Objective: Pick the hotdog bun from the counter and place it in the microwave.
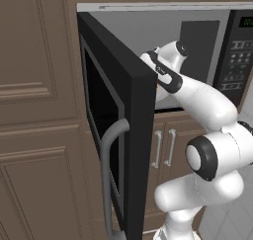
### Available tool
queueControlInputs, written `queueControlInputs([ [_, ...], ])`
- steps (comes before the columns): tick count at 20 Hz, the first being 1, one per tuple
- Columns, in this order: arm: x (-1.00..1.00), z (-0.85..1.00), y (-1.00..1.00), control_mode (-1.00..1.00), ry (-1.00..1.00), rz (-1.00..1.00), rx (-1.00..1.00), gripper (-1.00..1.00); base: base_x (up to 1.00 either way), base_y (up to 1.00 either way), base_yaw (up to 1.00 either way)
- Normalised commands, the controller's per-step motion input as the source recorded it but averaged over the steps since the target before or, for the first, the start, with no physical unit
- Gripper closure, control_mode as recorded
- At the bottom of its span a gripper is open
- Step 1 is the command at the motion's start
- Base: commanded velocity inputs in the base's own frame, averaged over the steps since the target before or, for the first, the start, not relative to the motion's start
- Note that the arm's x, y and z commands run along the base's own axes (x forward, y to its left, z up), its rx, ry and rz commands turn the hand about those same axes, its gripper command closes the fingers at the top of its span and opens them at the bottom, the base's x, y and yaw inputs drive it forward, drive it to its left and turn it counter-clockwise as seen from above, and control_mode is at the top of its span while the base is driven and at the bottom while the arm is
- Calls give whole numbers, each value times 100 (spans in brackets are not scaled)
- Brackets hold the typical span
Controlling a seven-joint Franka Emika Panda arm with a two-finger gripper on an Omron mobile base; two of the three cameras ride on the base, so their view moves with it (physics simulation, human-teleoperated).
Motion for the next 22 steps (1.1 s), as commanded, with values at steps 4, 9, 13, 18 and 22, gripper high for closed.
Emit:
queueControlInputs([
  [4, 36, -36, 15, -100, 5, 0, 0, 100, 0, 0, 0],
  [9, 31, -16, 9, -100, 1, 0, 0, 100, 0, 0, 0],
  [13, 28, -11, 2, -100, 0, 0, 0, 100, 0, 0, 0],
  [18, 33, -21, 3, -100, 0, 0, 0, 100, 0, 0, 0],
  [22, 33, -13, 0, -100, 0, 0, 0, 100, 0, 0, 0],
])
